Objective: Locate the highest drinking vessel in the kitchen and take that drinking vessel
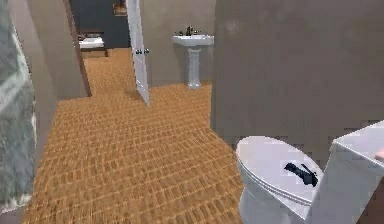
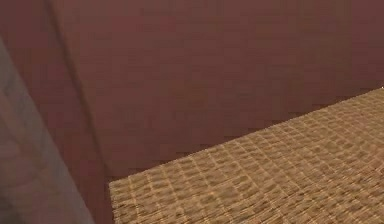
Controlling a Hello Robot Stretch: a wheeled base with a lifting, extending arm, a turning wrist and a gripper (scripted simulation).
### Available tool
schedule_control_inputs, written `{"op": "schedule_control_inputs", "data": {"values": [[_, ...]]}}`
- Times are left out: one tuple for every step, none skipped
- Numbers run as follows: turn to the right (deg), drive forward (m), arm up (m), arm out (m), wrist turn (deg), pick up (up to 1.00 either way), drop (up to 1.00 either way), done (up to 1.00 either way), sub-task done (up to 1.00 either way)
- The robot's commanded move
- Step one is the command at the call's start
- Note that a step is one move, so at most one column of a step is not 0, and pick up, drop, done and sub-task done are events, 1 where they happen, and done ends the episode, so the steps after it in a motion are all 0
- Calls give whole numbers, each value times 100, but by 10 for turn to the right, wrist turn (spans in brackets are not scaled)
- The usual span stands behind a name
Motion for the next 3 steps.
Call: {"op": "schedule_control_inputs", "data": {"values": [[0, 100, 0, 0, 0, 0, 0, 0, 0], [0, 100, 0, 0, 0, 0, 0, 0, 0], [30, 0, 0, 0, 0, 0, 0, 0, 0]]}}
